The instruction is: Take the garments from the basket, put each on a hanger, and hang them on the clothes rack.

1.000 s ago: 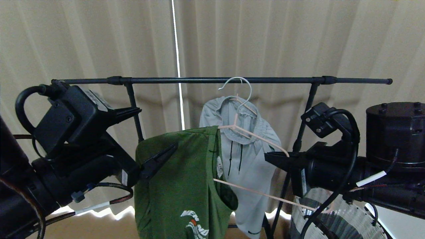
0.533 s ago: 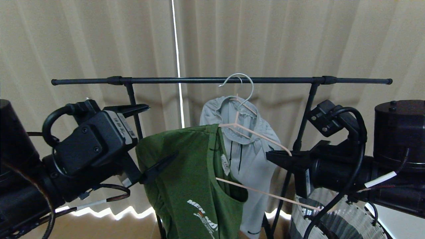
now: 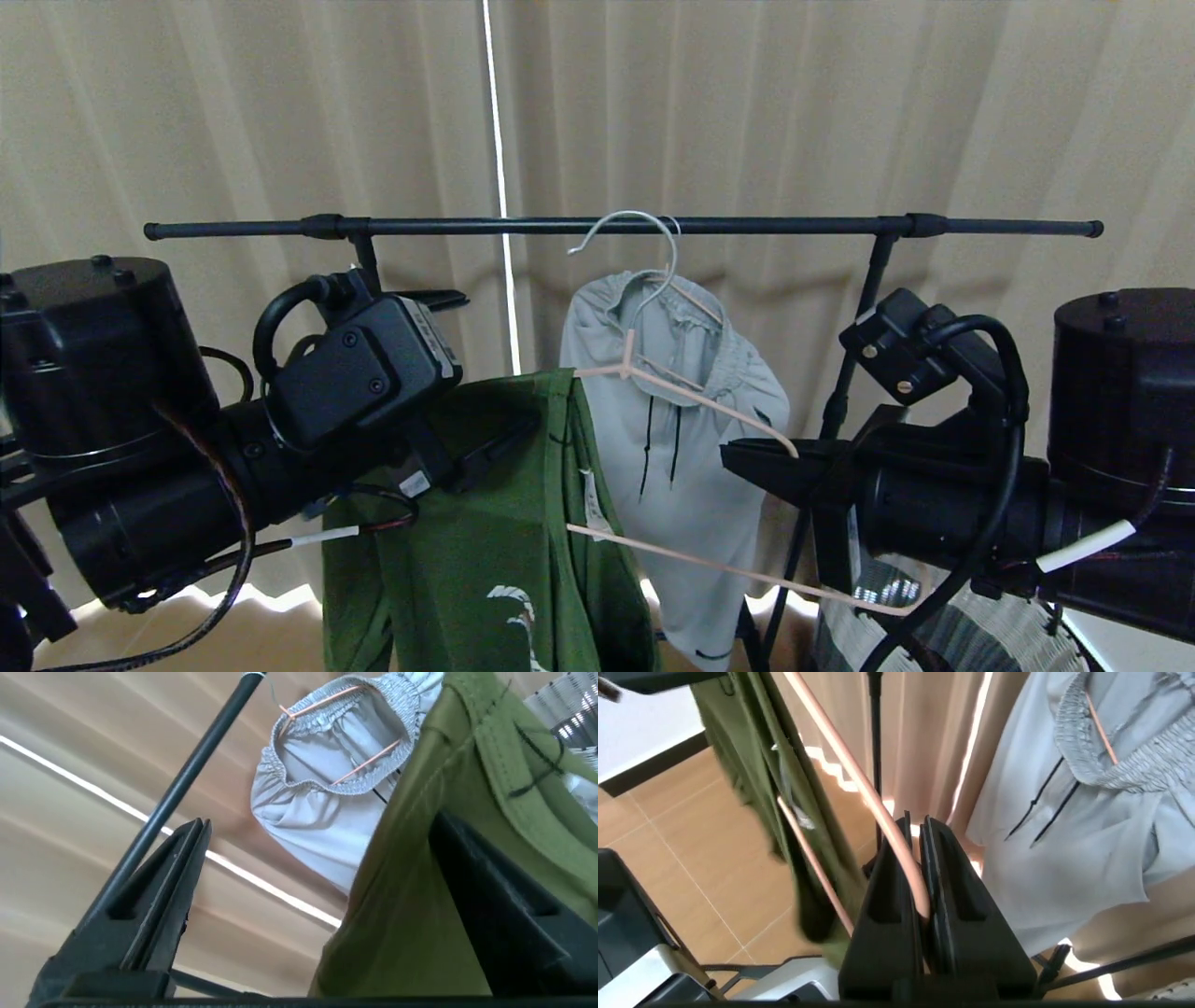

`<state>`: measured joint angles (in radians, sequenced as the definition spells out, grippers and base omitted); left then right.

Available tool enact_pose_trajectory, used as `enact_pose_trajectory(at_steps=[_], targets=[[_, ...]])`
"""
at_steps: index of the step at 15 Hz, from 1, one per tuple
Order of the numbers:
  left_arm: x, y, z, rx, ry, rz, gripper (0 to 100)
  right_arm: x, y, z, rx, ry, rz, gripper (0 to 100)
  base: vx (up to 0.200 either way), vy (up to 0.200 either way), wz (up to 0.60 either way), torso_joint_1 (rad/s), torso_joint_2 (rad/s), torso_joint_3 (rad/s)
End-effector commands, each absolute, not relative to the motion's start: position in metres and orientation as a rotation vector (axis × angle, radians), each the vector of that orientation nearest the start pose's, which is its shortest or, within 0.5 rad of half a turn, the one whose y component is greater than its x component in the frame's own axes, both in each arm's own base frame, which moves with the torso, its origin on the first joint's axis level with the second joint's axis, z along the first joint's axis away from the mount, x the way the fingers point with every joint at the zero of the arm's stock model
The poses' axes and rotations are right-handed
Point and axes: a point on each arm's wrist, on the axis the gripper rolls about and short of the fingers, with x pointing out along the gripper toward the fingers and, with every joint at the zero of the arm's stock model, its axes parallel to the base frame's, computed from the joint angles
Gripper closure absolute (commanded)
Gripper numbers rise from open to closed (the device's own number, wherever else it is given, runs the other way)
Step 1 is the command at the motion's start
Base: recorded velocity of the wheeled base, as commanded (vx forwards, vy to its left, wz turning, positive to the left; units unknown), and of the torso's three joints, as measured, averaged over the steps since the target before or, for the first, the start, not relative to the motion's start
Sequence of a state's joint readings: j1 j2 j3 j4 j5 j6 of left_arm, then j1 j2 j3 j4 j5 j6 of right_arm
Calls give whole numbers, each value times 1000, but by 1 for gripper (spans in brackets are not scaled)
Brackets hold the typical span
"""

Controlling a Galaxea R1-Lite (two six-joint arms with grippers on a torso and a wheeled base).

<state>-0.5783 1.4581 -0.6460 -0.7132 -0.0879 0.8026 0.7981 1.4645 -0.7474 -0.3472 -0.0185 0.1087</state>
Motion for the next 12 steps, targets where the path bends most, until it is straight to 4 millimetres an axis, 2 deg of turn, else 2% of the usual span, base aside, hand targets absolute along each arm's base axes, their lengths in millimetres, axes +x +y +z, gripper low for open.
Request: enact_pose_trajectory(at_steps=[1, 12], targets=[[203, -135, 211, 798, -167, -672, 100, 169, 177, 203, -52, 390, 760, 100, 0, 0, 0, 0, 0, 0], [203, -135, 209, 788, -179, -663, 100, 169, 176, 203, -58, 389, 760, 100, 0, 0, 0, 0, 0, 0]])
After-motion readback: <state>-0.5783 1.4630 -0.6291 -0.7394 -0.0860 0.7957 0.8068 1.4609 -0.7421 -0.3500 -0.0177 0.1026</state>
